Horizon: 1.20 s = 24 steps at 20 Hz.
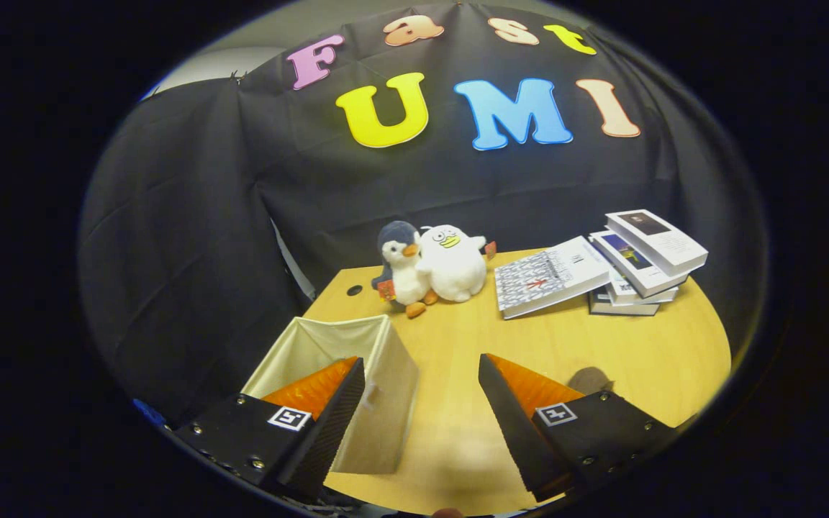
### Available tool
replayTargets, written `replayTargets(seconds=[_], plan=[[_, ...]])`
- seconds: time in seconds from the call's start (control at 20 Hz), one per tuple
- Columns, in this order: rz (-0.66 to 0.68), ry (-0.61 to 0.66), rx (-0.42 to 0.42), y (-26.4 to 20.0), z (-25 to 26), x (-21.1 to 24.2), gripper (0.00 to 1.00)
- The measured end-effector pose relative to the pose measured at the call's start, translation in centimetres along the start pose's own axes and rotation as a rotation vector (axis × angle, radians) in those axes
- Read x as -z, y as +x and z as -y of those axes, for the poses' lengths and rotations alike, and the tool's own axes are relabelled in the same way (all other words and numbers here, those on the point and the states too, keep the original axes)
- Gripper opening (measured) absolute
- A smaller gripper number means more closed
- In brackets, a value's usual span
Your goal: Open the storage box then place both shoes into the box .Put the left shoe in first, then the right shoe, with the right side of both shoes facing outward in a uniform manner.
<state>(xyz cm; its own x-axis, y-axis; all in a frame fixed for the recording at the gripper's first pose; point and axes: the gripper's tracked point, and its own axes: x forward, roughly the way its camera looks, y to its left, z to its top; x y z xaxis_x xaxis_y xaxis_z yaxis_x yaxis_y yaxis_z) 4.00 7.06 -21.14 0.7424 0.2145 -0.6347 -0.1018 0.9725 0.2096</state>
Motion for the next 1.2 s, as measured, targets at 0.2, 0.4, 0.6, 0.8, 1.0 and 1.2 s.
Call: replayTargets(seconds=[0.2,0.4,0.6,0.8,1.0,1.2], plan=[[0.001,-0.013,0.085,-1.2,6.4,0.9,0.98],[-0.031,0.004,0.146,-1.7,11.8,3.2,0.98],[-0.109,0.007,0.185,-1.5,15.7,6.8,0.98],[-0.19,0.011,0.19,-1.0,17.9,10.4,0.98],[-0.265,0.009,0.181,-0.1,19.4,13.5,0.98],[-0.319,0.009,0.157,0.7,19.6,15.5,0.98]])
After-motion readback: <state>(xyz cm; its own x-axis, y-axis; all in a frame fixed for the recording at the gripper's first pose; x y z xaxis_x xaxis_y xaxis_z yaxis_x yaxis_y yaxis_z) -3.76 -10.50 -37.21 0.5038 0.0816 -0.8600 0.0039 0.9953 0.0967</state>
